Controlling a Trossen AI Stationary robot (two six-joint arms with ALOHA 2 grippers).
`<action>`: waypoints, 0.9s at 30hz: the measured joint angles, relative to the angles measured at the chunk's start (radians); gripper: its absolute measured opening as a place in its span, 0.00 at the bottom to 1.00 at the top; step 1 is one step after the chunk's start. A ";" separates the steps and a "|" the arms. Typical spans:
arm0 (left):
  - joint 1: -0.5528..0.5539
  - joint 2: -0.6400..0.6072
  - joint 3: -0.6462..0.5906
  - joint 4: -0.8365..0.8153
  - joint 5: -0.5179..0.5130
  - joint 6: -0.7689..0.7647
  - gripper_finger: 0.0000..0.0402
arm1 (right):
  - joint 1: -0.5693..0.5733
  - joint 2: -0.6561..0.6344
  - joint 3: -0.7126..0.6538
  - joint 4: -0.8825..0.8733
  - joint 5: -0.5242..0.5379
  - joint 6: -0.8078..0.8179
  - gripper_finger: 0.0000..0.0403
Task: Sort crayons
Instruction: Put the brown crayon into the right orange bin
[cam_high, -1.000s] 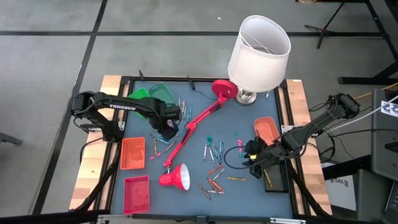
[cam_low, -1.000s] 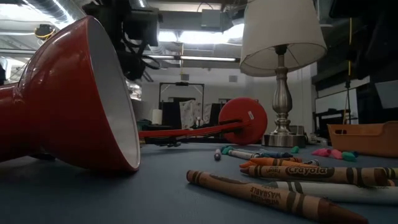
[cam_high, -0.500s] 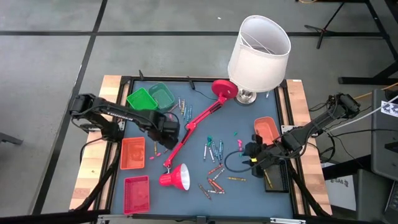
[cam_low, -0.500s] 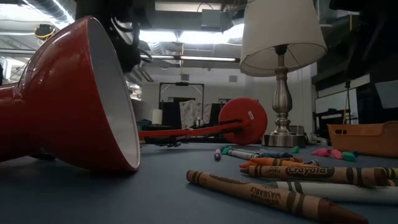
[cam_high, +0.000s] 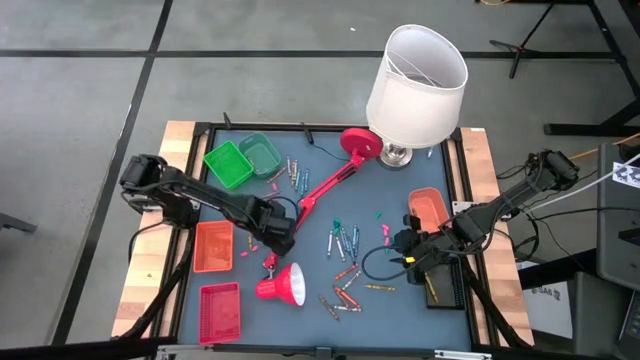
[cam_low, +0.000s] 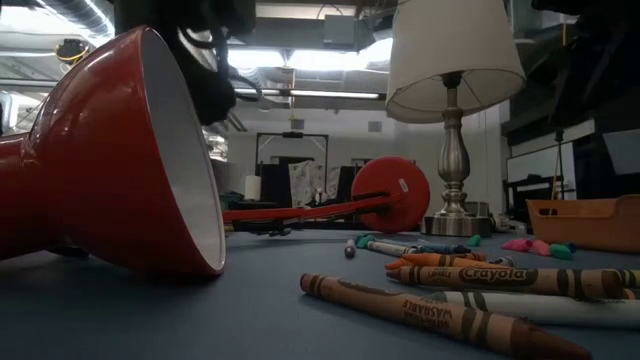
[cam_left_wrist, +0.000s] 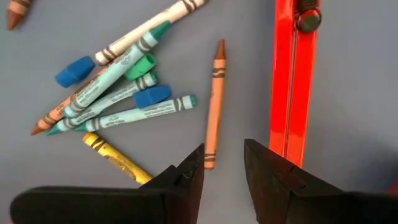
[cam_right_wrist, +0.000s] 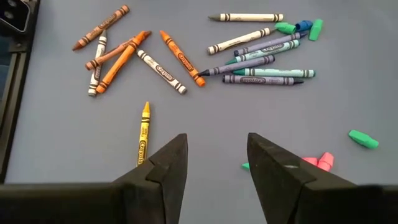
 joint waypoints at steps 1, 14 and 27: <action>-0.002 0.009 0.000 0.004 0.000 0.008 0.24 | 0.000 0.000 0.000 0.000 0.000 0.000 0.41; -0.003 0.123 0.000 0.002 0.005 0.016 0.24 | 0.000 0.000 0.000 0.000 0.000 0.000 0.41; -0.003 0.155 0.002 0.003 0.016 0.018 0.20 | 0.000 0.000 0.000 -0.001 0.000 -0.001 0.41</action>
